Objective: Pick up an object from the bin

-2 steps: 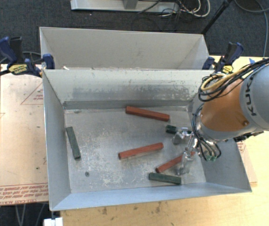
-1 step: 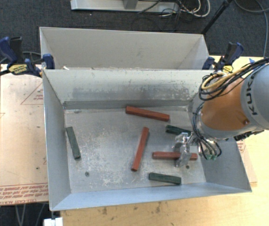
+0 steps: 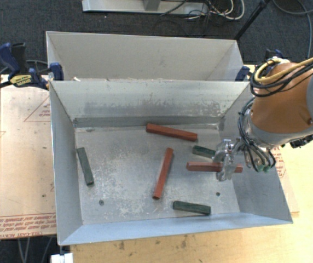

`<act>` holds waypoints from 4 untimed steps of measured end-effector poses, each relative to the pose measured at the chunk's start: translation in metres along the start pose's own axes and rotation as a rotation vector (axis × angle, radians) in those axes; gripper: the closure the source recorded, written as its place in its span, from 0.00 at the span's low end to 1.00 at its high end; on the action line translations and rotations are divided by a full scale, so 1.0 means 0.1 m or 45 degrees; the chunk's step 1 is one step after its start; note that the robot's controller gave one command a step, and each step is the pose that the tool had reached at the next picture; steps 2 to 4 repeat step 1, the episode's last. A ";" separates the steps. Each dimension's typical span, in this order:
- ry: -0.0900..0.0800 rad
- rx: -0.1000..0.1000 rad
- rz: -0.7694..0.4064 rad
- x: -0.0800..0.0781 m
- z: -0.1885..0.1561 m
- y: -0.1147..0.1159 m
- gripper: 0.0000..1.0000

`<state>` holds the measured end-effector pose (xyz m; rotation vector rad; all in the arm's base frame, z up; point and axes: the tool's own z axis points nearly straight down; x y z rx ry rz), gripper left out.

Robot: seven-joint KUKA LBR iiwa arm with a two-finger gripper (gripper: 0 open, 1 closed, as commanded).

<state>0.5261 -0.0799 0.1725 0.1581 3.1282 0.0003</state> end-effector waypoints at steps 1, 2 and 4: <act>-0.002 0.001 -0.004 -0.05 -0.72 -0.03 1.00; -0.002 0.001 -0.004 -0.05 -0.72 -0.03 1.00; -0.002 0.001 -0.004 -0.05 -0.72 -0.03 1.00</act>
Offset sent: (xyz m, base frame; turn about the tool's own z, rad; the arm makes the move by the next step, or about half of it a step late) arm 0.0019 -0.0042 0.0676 -0.0035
